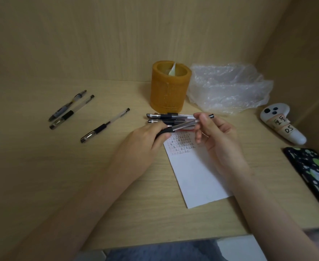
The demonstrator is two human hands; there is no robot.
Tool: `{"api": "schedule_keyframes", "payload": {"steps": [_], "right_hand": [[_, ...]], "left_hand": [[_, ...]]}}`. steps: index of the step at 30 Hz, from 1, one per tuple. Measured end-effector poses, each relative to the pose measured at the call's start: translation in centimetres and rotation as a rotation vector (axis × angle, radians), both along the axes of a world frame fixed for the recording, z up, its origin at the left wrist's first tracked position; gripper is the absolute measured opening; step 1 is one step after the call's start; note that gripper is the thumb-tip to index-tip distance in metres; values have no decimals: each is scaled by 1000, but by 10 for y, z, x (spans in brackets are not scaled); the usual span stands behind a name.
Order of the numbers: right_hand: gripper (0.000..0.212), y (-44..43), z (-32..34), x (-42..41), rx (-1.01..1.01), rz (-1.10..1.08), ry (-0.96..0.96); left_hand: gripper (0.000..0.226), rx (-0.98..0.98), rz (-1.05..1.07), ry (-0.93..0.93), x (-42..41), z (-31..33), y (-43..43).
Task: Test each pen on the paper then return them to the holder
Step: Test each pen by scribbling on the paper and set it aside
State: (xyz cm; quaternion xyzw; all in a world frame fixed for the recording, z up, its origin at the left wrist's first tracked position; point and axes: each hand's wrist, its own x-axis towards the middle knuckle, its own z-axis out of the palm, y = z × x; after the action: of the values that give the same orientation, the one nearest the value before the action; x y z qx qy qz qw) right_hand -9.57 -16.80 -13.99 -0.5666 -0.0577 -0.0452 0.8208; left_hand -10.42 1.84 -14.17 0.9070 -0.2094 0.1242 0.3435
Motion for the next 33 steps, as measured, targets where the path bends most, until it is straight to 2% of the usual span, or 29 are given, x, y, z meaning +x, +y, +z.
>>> {"api": "schedule_keyframes", "payload": {"steps": [4,7,11,13,16,18,23,27,33], "right_hand": [[34,5,1,-3,-66,126,19],[24,11,0,-6,-187,207,-2],[21,12,3,-9,-183,216,27],[14,10,4,-9,-148,161,30],[26,1,5,-5,-75,-12,71],[26,-5,7,-3,-79,-105,91],[14,-2,7,-8,-273,-214,85],[26,-1,5,-8,-451,-322,86],[28,-1,-2,-6,-502,-338,68]], "left_hand": [[21,-12,5,-15,-2,1,-1],[22,-16,-19,-23,-4,0,-2],[26,-78,-3,46,-4,-3,-4],[32,-70,22,65,-3,-3,-3],[30,-2,43,83,-3,-2,-1],[29,40,50,100,-3,-3,-1],[34,124,30,168,-3,-3,-2],[41,168,15,186,-5,-2,-3],[46,212,19,169,-5,-2,-4]]}}
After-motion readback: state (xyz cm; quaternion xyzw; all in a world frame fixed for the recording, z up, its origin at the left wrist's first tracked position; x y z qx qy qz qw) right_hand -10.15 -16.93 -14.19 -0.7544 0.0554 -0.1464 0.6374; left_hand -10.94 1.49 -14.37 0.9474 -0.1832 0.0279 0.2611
